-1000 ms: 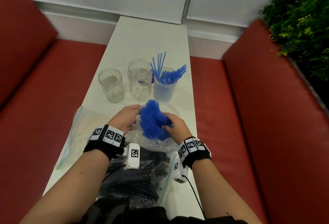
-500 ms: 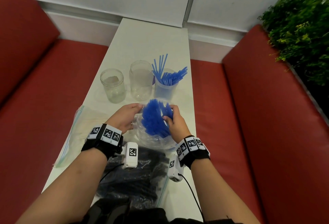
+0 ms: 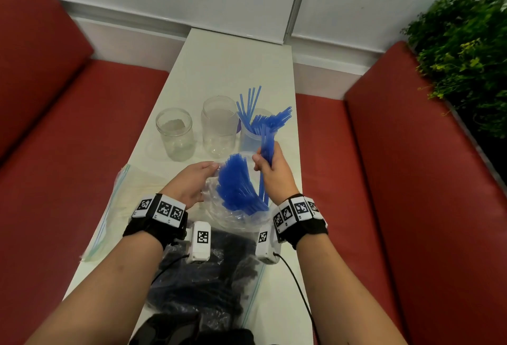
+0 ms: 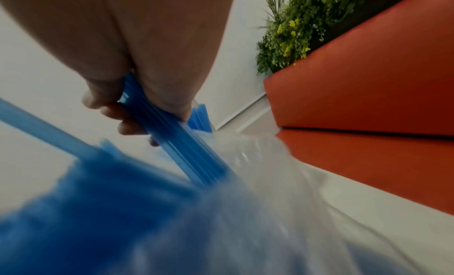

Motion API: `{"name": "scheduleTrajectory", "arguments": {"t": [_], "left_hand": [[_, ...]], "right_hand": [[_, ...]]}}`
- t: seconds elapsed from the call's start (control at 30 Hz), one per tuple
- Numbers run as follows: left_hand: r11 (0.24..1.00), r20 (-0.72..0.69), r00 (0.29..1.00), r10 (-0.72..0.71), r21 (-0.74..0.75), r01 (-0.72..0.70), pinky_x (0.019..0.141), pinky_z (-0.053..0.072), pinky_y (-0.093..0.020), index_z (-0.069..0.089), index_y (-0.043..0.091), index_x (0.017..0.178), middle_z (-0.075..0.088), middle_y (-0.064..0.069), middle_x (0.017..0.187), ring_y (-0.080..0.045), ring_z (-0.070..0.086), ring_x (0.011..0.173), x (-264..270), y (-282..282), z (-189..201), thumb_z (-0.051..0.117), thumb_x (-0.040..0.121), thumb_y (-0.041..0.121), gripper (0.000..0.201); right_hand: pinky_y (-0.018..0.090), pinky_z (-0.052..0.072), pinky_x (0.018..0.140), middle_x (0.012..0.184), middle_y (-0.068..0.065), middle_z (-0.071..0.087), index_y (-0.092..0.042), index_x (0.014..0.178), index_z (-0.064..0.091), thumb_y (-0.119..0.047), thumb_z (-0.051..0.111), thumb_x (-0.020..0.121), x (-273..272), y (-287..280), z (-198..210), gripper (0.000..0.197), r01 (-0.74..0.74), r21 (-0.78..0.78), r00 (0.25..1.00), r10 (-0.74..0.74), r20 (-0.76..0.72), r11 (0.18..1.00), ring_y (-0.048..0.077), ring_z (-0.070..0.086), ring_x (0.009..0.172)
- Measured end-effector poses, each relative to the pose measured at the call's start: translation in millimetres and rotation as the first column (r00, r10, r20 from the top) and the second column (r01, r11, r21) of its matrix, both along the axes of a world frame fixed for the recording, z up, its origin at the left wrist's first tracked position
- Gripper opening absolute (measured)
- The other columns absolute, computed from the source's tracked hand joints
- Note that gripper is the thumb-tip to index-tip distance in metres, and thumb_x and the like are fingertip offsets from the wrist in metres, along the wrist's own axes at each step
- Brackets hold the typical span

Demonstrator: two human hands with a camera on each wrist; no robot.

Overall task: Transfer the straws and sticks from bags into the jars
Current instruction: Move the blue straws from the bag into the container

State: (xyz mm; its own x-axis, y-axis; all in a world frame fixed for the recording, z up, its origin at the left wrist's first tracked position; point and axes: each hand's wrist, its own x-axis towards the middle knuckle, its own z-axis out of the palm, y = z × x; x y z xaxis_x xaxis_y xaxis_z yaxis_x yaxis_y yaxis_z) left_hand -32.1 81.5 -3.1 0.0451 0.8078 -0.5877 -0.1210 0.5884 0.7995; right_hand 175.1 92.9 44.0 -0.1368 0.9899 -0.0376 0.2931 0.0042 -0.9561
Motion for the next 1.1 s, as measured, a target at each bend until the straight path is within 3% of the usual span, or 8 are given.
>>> {"name": "scheduleTrajectory", "arguments": {"t": [0.13,0.23,0.4,0.5,0.6,0.8,1.0,1.1], "left_hand": [[1.000,0.007,1.000,-0.005,-0.018,0.005,0.089,0.059,-0.051,0.075,0.025,0.111,0.075,0.003,0.114,-0.031,0.067,0.110,0,2,3,0.054,0.104,0.035,0.024],[1.000,0.001,1.000,-0.006,-0.026,0.006,0.091,0.058,-0.052,0.073,0.024,0.115,0.072,0.001,0.119,-0.031,0.066,0.111,-1,5,4,0.052,0.105,0.035,0.025],[1.000,0.011,1.000,0.008,-0.019,-0.008,0.099,0.052,-0.057,0.071,0.021,0.119,0.071,-0.001,0.122,-0.037,0.063,0.118,-1,10,2,0.050,0.106,0.032,0.027],[1.000,0.016,1.000,0.006,-0.013,-0.005,0.095,0.056,-0.052,0.071,0.021,0.119,0.070,-0.001,0.124,-0.034,0.065,0.115,-3,13,2,0.049,0.107,0.032,0.027],[1.000,0.019,1.000,-0.002,-0.013,0.002,0.080,0.058,-0.042,0.070,0.021,0.121,0.071,0.000,0.124,-0.031,0.067,0.111,-5,15,2,0.048,0.107,0.033,0.028],[1.000,0.020,1.000,-0.014,-0.025,0.014,0.067,0.056,-0.033,0.071,0.022,0.120,0.072,0.002,0.122,-0.024,0.068,0.097,-8,22,2,0.048,0.106,0.034,0.029],[0.999,0.019,0.999,-0.032,-0.016,0.033,0.073,0.055,-0.037,0.074,0.022,0.115,0.074,0.002,0.118,-0.028,0.061,0.092,-6,29,0,0.049,0.107,0.031,0.028],[0.999,0.019,0.999,-0.027,-0.025,0.027,0.078,0.056,-0.039,0.075,0.023,0.113,0.074,0.003,0.117,-0.028,0.062,0.093,-6,33,-1,0.050,0.106,0.031,0.027]], "right_hand": [[0.030,0.055,0.073,0.079,-0.012,0.059,-0.028,0.100,0.053,-0.027,0.061,0.098,0,37,56,0.008,0.067,0.151,0.990,-0.047,-0.130,0.986,0.005,0.055,0.067],[0.028,0.052,0.065,0.073,-0.005,0.054,-0.023,0.096,0.051,-0.036,0.065,0.092,3,65,105,0.020,0.090,0.257,0.973,-0.030,-0.228,0.962,0.011,0.053,0.061],[0.033,0.045,0.056,0.073,0.004,0.046,-0.017,0.088,0.044,-0.022,0.071,0.091,2,99,162,0.028,0.134,0.384,0.914,0.035,-0.403,0.914,0.015,0.044,0.052],[0.035,0.046,0.056,0.068,0.006,0.044,-0.013,0.083,0.044,-0.018,0.072,0.090,-1,118,176,0.029,0.183,0.451,0.908,0.026,-0.419,0.873,0.017,0.045,0.051],[0.038,0.045,0.061,0.063,0.009,0.043,-0.012,0.079,0.046,-0.017,0.072,0.090,-9,139,170,0.030,0.218,0.442,0.909,-0.015,-0.418,0.870,0.022,0.044,0.055],[0.038,0.049,0.068,0.068,0.017,0.046,-0.006,0.083,0.050,-0.020,0.078,0.087,-23,174,114,0.032,0.254,0.292,0.921,-0.138,-0.365,0.922,0.019,0.047,0.057],[0.028,0.050,0.069,0.070,0.016,0.052,-0.006,0.083,0.055,-0.030,0.082,0.083,-23,188,55,0.036,0.247,0.136,0.934,-0.198,-0.298,0.959,0.019,0.052,0.063],[0.033,0.050,0.071,0.069,0.016,0.053,-0.006,0.081,0.055,-0.030,0.082,0.082,-21,190,32,0.037,0.247,0.081,0.939,-0.218,-0.264,0.966,0.020,0.052,0.064]]}}
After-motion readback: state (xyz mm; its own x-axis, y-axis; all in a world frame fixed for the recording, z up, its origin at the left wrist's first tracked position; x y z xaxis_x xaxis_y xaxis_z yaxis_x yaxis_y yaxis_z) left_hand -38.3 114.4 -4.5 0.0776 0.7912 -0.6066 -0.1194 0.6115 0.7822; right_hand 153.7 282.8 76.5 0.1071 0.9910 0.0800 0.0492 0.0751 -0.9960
